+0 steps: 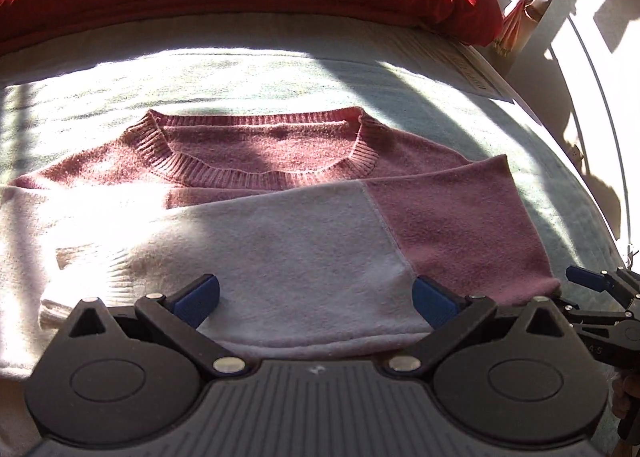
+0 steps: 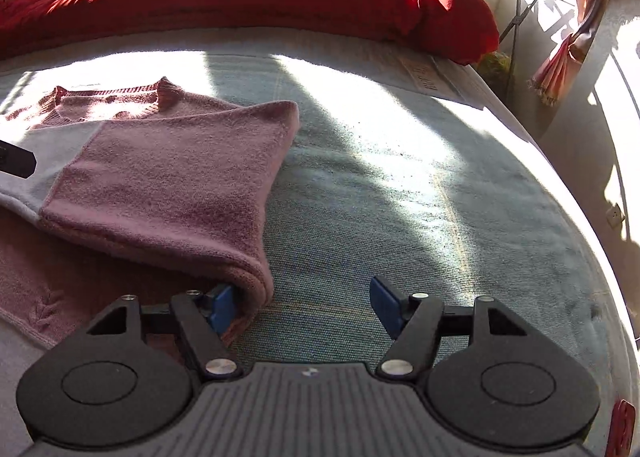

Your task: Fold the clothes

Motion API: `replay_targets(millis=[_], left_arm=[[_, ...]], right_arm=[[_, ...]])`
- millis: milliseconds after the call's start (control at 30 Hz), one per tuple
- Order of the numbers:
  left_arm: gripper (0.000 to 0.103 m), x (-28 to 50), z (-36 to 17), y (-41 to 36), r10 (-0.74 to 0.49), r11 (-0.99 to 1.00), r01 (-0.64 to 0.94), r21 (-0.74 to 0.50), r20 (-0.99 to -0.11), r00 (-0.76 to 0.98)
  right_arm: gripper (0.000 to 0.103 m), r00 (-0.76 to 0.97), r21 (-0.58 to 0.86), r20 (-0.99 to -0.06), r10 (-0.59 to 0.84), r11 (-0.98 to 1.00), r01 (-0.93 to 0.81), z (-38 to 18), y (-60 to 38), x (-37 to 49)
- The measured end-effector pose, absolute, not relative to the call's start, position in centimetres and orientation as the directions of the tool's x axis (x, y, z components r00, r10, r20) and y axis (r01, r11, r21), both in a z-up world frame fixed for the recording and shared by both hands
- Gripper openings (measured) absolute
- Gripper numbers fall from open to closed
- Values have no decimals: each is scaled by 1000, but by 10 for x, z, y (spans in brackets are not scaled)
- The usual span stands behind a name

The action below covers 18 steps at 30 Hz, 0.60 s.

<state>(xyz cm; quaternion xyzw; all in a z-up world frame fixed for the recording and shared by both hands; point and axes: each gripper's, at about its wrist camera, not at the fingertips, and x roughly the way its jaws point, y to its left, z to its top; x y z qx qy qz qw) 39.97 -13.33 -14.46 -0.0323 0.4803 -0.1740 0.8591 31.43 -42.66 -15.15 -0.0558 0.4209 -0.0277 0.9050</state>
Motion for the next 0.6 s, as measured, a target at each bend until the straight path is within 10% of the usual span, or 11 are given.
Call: replay_targets(millis=[167,333,600], left_arm=[[102,393,-140,-134,-313,936,304,-178,-818,483],[102,380,-116,-135,-343,923,345,-170,-772,536],[102,368,-108,-153,-364,897,424,-128,-756,543]], right_arm=[[75,632,-94,-771,-79,995,10,-139,-427,306],[25,668,-48,-744,-15,998,-31,-106,-423,293],[10,676,87,-726,128,992,-94,-107,-388,348]])
